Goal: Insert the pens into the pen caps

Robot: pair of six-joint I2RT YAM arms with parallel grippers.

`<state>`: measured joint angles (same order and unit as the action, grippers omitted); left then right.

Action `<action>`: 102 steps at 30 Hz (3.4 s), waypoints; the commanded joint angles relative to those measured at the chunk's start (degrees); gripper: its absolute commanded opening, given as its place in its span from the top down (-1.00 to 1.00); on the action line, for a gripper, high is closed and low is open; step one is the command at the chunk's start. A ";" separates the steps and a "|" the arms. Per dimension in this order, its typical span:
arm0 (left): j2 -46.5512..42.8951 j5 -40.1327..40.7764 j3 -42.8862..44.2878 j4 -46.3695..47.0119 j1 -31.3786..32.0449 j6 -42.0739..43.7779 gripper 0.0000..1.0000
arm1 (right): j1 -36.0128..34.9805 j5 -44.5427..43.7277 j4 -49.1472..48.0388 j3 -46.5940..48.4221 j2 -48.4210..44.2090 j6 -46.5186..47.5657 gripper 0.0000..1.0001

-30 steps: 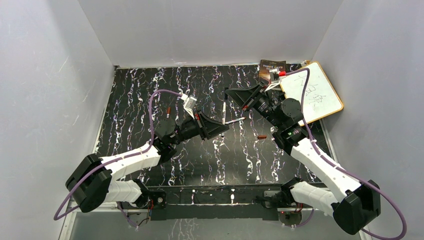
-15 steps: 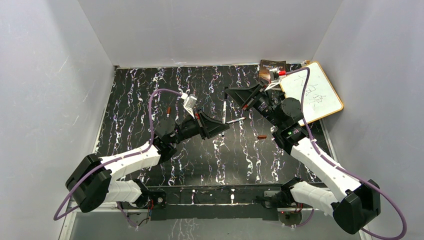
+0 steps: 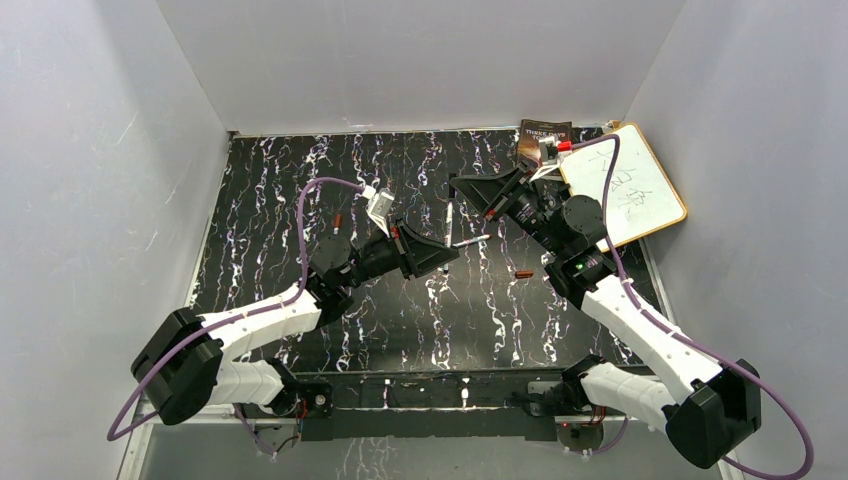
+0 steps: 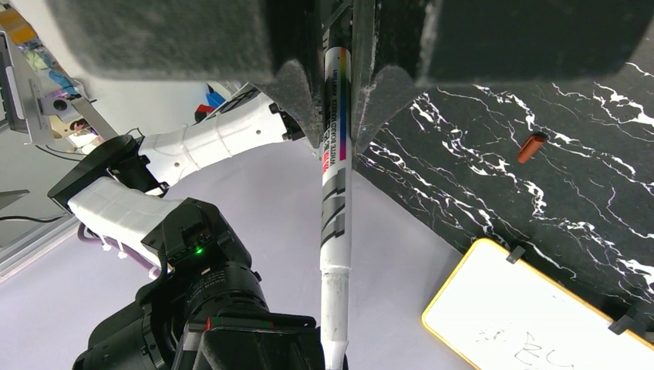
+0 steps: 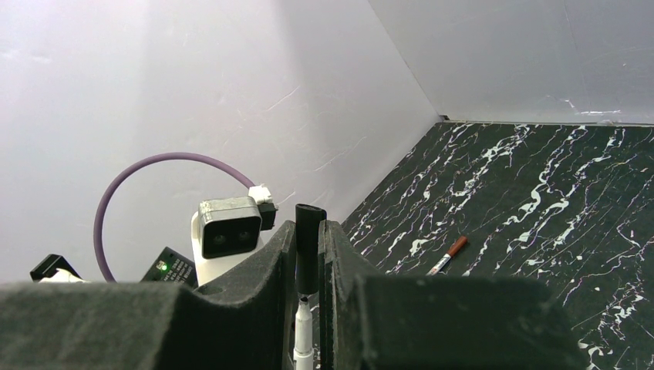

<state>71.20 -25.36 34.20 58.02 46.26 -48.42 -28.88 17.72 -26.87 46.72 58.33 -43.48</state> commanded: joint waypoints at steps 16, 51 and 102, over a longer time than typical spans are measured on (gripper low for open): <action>-0.93 -0.81 2.84 1.70 0.21 1.84 1.00 | -0.38 -0.11 -0.99 0.05 -1.72 0.54 1.00; 2.02 -0.66 7.06 1.01 -0.14 1.54 1.00 | -0.45 0.84 0.46 -1.02 -3.59 0.92 1.00; -5.35 -5.84 14.60 -29.26 -25.43 10.70 1.00 | -6.79 -13.58 12.21 -1.15 23.00 16.99 0.92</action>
<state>68.45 -29.45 46.94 34.98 25.80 -38.87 -31.97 7.94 -16.12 38.02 77.62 -31.88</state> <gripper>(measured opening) 0.091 0.145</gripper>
